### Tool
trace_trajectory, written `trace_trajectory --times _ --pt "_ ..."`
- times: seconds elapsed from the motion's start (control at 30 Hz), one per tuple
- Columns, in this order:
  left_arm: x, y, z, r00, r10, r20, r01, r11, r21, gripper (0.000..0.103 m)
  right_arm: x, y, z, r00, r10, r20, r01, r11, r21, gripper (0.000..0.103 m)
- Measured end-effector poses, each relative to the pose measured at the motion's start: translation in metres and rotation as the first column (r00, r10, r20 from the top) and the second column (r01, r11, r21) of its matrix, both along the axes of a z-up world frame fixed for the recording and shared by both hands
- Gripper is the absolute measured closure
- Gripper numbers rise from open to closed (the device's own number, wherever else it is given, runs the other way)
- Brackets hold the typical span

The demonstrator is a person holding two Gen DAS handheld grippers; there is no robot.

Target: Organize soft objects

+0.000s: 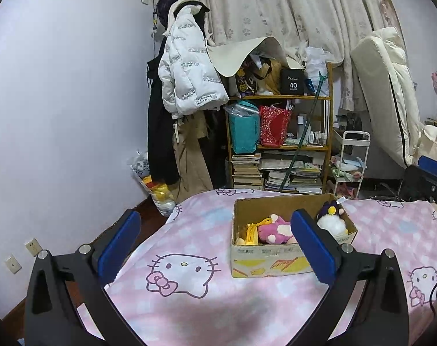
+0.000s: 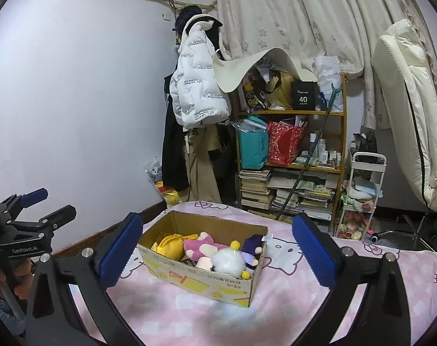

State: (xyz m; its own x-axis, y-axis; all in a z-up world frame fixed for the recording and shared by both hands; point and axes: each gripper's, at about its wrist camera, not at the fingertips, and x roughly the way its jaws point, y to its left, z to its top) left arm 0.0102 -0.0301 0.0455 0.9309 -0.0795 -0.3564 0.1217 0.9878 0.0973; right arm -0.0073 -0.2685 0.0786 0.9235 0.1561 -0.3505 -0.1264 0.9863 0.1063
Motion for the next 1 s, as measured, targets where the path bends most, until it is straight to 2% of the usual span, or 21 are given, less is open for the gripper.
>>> trace_trajectory --times 0.27,0.43,0.77,1.0 --pt "-0.015 0.003 -0.005 1.0 -0.011 0.03 0.011 1.0 -0.011 0.001 -0.016 -0.002 -0.017 1.0 -0.014 0.007 0.014 1.0 0.002 0.0" --pt "-0.025 0.004 -0.011 0.997 0.025 0.076 -0.024 0.999 -0.021 0.001 -0.018 -0.002 -0.032 1.0 -0.015 -0.016 0.015 1.0 -0.014 0.0" --pt "-0.022 0.005 -0.017 0.997 0.047 0.06 -0.047 0.999 -0.007 0.001 -0.019 0.001 -0.041 0.999 -0.032 -0.024 0.031 0.999 -0.033 0.0" --pt "-0.026 0.006 -0.023 0.997 0.048 0.065 -0.049 0.999 0.006 0.001 -0.029 -0.004 -0.045 0.998 -0.038 0.046 0.04 0.999 -0.036 0.0"
